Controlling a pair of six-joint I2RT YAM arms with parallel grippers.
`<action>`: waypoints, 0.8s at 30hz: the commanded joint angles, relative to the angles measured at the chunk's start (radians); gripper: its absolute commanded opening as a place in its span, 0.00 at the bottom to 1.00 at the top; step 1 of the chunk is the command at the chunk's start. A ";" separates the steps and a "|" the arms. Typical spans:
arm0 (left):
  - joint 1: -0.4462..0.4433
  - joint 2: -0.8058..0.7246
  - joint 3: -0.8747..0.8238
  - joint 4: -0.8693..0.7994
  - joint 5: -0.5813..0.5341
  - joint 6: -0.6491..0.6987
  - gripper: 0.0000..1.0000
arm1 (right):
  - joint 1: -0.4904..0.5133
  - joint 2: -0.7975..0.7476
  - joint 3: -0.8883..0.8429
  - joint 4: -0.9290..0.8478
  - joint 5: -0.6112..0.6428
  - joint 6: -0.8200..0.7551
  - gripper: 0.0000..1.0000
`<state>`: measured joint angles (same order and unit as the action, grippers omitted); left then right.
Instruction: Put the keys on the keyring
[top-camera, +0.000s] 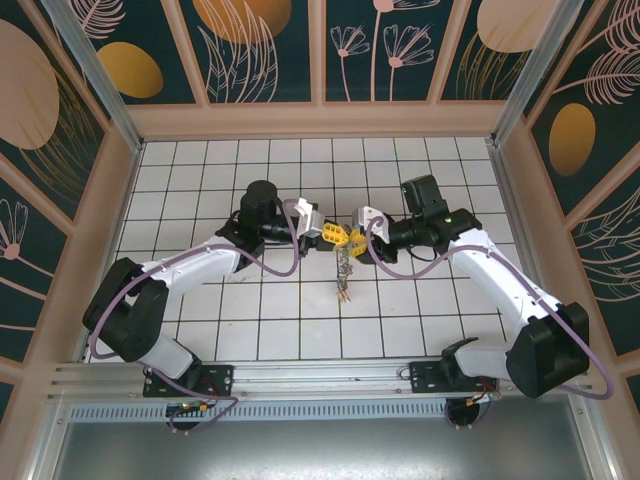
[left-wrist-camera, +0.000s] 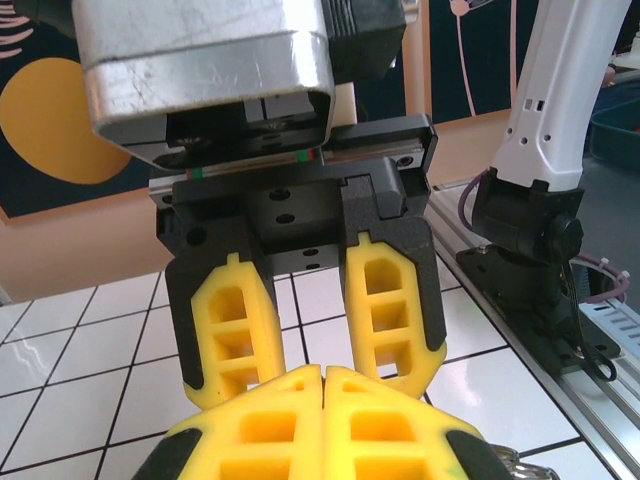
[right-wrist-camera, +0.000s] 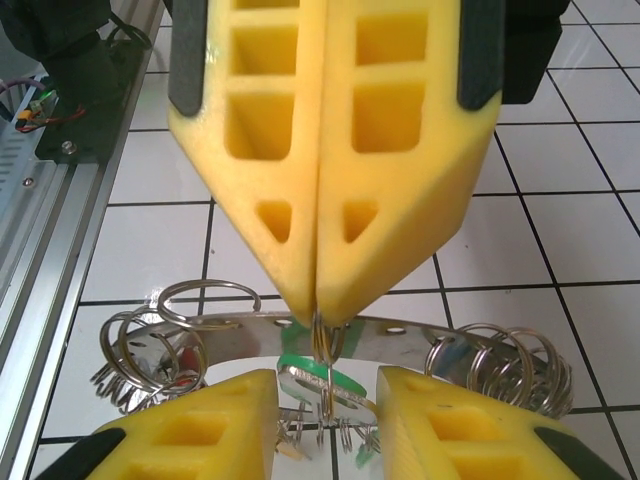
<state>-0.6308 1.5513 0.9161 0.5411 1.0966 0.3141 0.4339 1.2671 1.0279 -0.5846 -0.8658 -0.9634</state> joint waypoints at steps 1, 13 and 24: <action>-0.006 0.002 0.039 0.014 0.057 0.025 0.00 | 0.004 0.009 0.031 -0.013 -0.029 -0.014 0.31; -0.030 -0.010 -0.009 0.215 0.087 -0.042 0.00 | 0.020 0.100 0.077 -0.056 -0.117 -0.028 0.00; -0.079 0.077 -0.074 0.723 0.035 -0.357 0.00 | 0.035 0.111 0.091 0.032 -0.067 0.050 0.09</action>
<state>-0.6430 1.6321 0.8337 0.9798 1.1179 0.0628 0.4469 1.3670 1.0924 -0.6434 -0.9512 -0.9401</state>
